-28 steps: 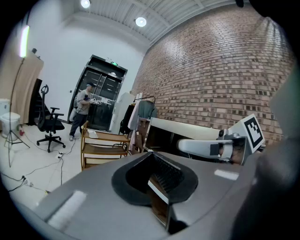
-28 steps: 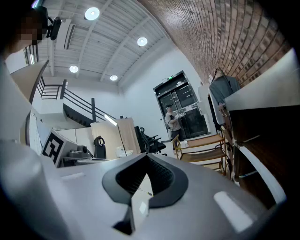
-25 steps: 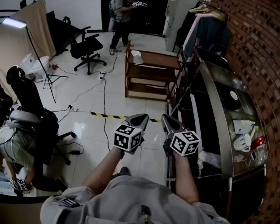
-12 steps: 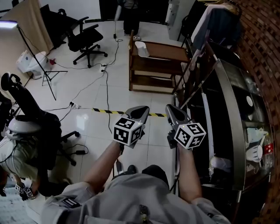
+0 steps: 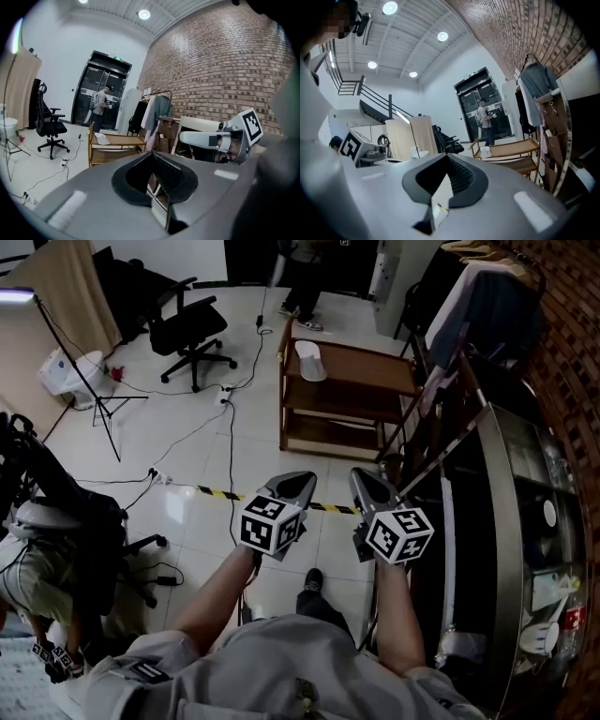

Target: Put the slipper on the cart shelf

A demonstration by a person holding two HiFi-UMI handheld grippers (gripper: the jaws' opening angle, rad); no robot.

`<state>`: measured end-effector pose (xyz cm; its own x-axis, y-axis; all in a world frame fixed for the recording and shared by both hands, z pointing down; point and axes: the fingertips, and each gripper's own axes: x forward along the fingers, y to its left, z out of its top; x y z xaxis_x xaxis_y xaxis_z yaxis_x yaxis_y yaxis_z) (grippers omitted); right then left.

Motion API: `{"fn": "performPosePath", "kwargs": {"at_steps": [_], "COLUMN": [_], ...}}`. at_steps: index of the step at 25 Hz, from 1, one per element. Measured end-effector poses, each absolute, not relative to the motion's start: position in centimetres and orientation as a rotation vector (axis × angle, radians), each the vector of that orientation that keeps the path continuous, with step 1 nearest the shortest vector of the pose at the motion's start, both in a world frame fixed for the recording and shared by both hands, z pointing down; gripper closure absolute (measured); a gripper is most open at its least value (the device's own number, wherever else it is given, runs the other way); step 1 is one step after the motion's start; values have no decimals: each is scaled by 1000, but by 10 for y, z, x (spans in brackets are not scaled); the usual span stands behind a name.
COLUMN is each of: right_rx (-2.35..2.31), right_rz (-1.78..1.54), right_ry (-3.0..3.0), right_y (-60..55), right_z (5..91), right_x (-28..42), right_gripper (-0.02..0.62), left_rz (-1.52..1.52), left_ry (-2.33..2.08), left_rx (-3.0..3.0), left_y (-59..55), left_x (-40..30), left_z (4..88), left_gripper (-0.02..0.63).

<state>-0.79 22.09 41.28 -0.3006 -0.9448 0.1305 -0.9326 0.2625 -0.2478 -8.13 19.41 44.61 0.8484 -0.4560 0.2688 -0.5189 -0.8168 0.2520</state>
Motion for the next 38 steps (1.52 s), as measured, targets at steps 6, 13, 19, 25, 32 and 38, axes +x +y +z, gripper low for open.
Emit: {"fn": "performPosePath", "kwargs": {"at_steps": [6,13,19,25,32,38], "right_rx": [-1731,-1645,-1664,-1769,-1876,-1911], "right_rz": [-444,-444,-462,-469,-472,-530], "right_ry": [2509,2556,2576,2553,2518,2525], "right_y": [148,71,10,-66,-141,-186], "right_z": [410,404,413,421,426,443], "right_x": [35,60,68,73,62,64], "right_gripper": [595,595,595,595,595,595], "left_rz": [308,301,285,264,255,291], "left_ry": [-818,-905,-904,-839,-758,-750], "left_rx": [2697,2690,2659,2669,2677,2665], "left_y": [132,62,-3,-83,-162,-210], "left_x": [-36,-13,-7,-7,-13,-9], "left_z": [440,431,442,450,457,472], "left_gripper": [598,598,598,598,598,598]}}
